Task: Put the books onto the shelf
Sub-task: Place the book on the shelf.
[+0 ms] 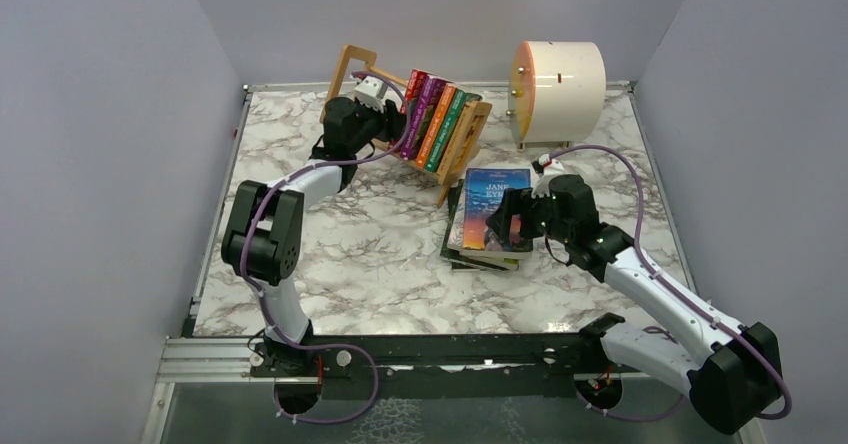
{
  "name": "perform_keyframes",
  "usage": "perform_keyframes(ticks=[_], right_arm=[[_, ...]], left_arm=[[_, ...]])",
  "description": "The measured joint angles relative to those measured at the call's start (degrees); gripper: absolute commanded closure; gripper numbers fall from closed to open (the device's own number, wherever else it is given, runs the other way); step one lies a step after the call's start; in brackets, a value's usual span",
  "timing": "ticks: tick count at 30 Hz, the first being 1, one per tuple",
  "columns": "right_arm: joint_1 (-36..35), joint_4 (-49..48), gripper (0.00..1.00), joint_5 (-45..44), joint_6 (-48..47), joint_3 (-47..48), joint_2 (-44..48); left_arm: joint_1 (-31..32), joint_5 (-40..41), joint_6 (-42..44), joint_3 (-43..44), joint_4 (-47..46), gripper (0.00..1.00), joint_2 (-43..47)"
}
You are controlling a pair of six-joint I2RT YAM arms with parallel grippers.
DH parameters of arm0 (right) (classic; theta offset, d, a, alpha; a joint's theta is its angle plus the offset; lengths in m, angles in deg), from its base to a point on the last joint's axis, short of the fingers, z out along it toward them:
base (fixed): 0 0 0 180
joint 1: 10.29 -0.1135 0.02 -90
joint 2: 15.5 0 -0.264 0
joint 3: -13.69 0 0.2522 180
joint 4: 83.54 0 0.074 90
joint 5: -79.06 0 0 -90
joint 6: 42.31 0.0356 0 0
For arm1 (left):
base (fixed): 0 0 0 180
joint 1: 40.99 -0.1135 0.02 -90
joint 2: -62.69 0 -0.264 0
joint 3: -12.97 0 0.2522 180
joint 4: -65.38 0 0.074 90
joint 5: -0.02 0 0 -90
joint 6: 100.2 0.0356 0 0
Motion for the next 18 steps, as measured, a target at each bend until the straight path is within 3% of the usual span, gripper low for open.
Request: perform_keyframes(ticks=[11,18], right_arm=[[0.0,-0.42,0.09,0.0,0.0,0.0,-0.42],[0.0,-0.39,0.09,-0.46,0.07,0.0,-0.24]], left_arm=[[-0.04,4.48,0.24,-0.28,0.55,0.63,3.04],[-0.04,9.44,0.39,-2.69,1.86,0.63,9.73]])
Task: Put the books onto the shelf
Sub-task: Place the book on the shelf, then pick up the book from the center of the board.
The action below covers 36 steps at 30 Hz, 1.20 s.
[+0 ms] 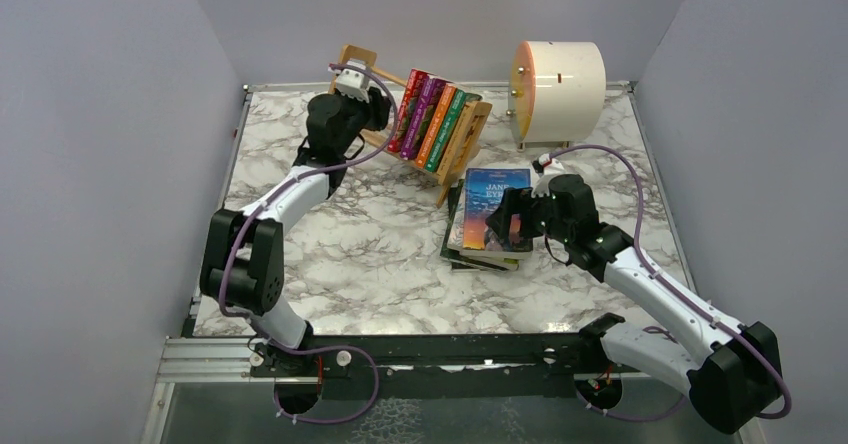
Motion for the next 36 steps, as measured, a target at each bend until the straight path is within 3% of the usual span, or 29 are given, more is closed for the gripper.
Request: perform_keyframes(ticks=[7,11,14,18,25,36], right_arm=[[0.0,0.31,0.09,-2.14,1.11,0.13,0.5],[0.0,2.34,0.08,-5.86,2.25,2.16,1.16],[0.0,3.98,0.08,-9.35,3.32,4.26,1.7],[0.0,5.6,0.08,-13.25,4.79,5.42,1.81],[0.0,7.76,0.08,-14.64,6.82,5.01,0.79],[0.0,7.58,0.09,-14.56,7.23,5.03,-1.64]], left_arm=[[0.0,0.15,-4.04,-0.39,0.76,0.61,8.68],[0.72,-3.04,-9.42,-2.64,0.76,0.48,12.68],[3.72,-4.74,-12.2,-5.99,0.98,0.38,14.58],[11.15,-5.05,-14.51,-11.65,2.4,0.34,16.59],[19.1,-3.61,-17.75,-17.46,4.83,0.31,16.94],[23.85,1.03,-22.36,-18.93,5.6,0.31,11.13]])
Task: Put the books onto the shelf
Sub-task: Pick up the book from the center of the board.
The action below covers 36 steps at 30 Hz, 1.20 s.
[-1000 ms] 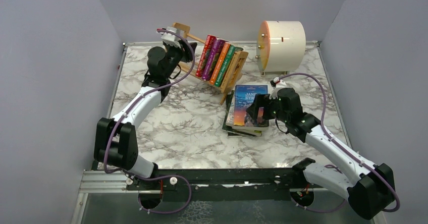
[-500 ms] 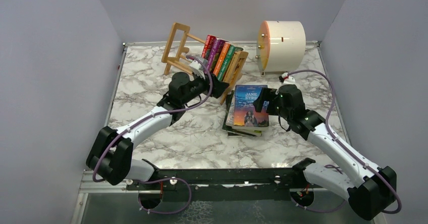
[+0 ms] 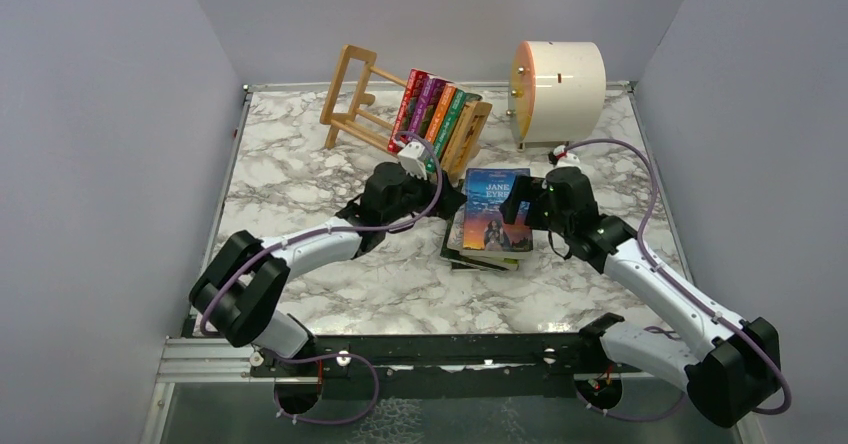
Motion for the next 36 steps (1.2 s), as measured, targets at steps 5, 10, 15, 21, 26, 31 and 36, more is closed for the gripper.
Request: perform_keyframes(ticks=[5,10,15,21,26,31,36], right_arm=[[0.0,-0.44,0.09,0.66,-0.07,-0.02,-1.18],[0.0,-0.7,0.09,2.03,-0.07,-0.02,-1.92],[0.0,-1.73,0.1,3.91,-0.57,-0.42,-1.92],[0.0,-2.45,0.09,4.87,-1.38,-1.18,-1.92],[0.0,-2.51,0.09,5.05,-1.62,-1.18,-1.92],[0.0,-2.54,0.09,5.22,-1.97,-1.18,-1.92],[0.0,-2.45,0.09,4.63,-1.27,-1.18,-1.92]], left_arm=[[1.75,0.76,-1.9,0.0,0.9,0.31,-3.87],[2.6,0.94,-2.99,0.0,1.22,0.3,-5.49],[2.95,0.94,-3.82,0.09,1.22,0.3,-6.58],[3.19,0.92,-4.33,0.55,1.25,0.3,-8.04],[3.43,0.9,-5.01,1.09,1.2,0.3,-9.07],[3.61,0.9,-5.4,1.66,1.22,0.3,-9.46],[3.69,0.9,-5.6,1.95,1.18,0.3,-9.53]])
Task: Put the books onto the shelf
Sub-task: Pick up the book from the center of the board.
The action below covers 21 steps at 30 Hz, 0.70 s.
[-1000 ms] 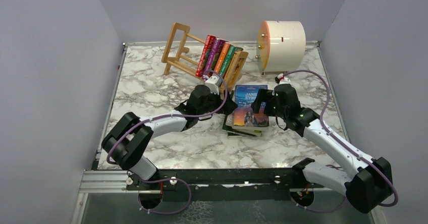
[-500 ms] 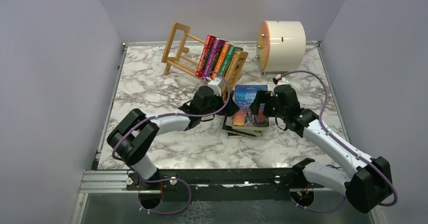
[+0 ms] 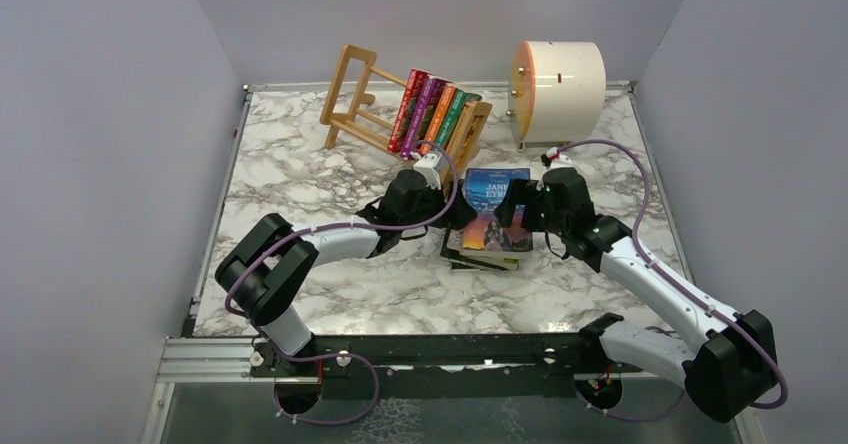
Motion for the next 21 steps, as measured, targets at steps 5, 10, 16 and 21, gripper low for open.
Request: perform_keyframes(ticks=[5,10,16,21], right_arm=[[0.0,0.09,0.09,-1.2,1.11,0.0,0.02],[0.0,0.13,0.09,-1.4,1.49,0.0,0.04],[0.0,-0.07,0.09,0.0,0.76,-0.07,0.02],[0.07,-0.55,0.1,1.84,-1.14,-0.33,-0.11]], left_arm=[[0.0,-0.04,-0.42,0.02,-0.02,0.3,-0.22],[0.0,-0.11,-0.96,0.07,-0.48,0.3,-0.9],[0.02,-0.17,-1.2,0.09,-0.94,0.3,-1.14],[0.02,-0.35,-1.4,0.09,-1.4,0.3,-1.4]])
